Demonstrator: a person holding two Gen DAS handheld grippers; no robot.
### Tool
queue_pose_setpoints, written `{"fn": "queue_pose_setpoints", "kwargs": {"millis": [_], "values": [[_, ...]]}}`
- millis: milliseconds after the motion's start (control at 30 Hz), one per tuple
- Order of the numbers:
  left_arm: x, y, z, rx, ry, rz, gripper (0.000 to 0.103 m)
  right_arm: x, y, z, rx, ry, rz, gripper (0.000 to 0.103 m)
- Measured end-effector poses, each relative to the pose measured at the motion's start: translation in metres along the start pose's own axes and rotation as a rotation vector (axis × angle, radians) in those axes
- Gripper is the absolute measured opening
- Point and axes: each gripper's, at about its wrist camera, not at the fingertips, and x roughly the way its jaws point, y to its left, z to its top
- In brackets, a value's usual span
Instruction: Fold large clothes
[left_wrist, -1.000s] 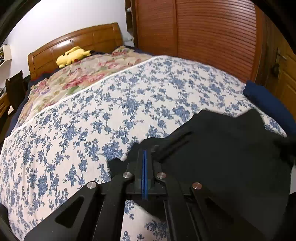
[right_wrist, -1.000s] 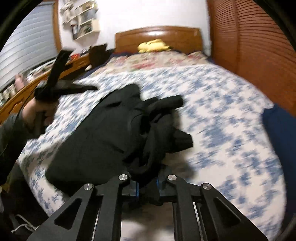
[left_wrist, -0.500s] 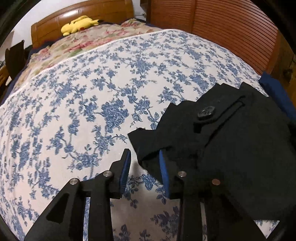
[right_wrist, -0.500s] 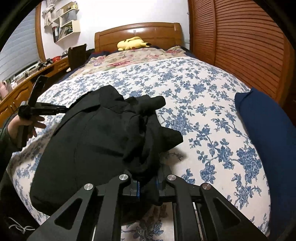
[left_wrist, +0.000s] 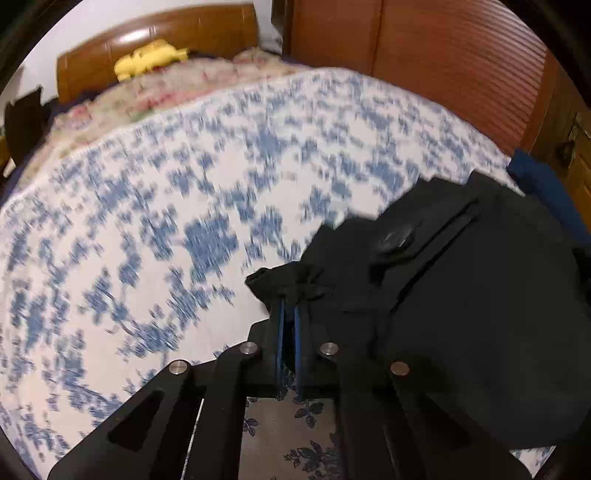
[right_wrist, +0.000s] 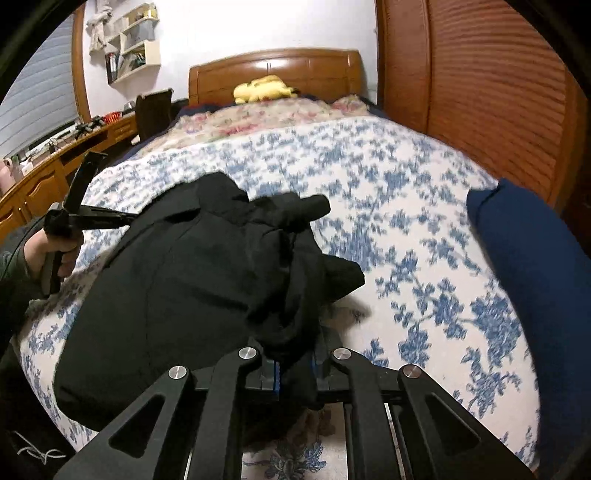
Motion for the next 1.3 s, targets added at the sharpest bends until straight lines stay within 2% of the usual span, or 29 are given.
{"fn": "queue_pose_setpoints", "kwargs": {"millis": [100, 333, 500, 633, 733, 867, 1000, 1100, 1167, 1267, 1300], "values": [[-0.027, -0.011, 0.011, 0.014, -0.071, 0.015, 0.004, -0.012, -0.001, 0.006, 0.000, -0.040, 0.011, 0.009], [-0.079, -0.082, 0.063, 0.098, -0.224, 0.015, 0.004, -0.069, -0.029, 0.025, -0.016, -0.150, -0.038, 0.008], [-0.106, -0.159, 0.116, 0.145, -0.337, -0.043, 0.004, -0.144, -0.073, 0.038, -0.041, -0.240, -0.175, 0.008], [-0.108, -0.241, 0.150, 0.217, -0.393, -0.116, 0.004, -0.202, -0.123, 0.035, -0.030, -0.267, -0.324, 0.008], [-0.099, -0.299, 0.170, 0.257, -0.410, -0.164, 0.004, -0.230, -0.162, 0.024, 0.007, -0.252, -0.413, 0.008], [-0.077, -0.366, 0.186, 0.294, -0.392, -0.224, 0.004, -0.253, -0.210, -0.002, 0.070, -0.202, -0.512, 0.008], [-0.046, -0.413, 0.185, 0.348, -0.342, -0.216, 0.004, -0.248, -0.255, -0.031, 0.143, -0.100, -0.540, 0.009], [-0.028, -0.423, 0.180, 0.379, -0.300, -0.197, 0.004, -0.230, -0.273, -0.052, 0.180, -0.018, -0.528, 0.010], [-0.026, -0.417, 0.178, 0.362, -0.278, -0.204, 0.007, -0.228, -0.279, -0.063, 0.200, 0.003, -0.537, 0.012], [-0.036, -0.399, 0.167, 0.351, -0.250, -0.243, 0.021, -0.236, -0.286, -0.064, 0.232, 0.004, -0.535, 0.029], [-0.043, -0.391, 0.161, 0.357, -0.246, -0.254, 0.025, -0.242, -0.287, -0.063, 0.241, -0.006, -0.540, 0.043]]}}
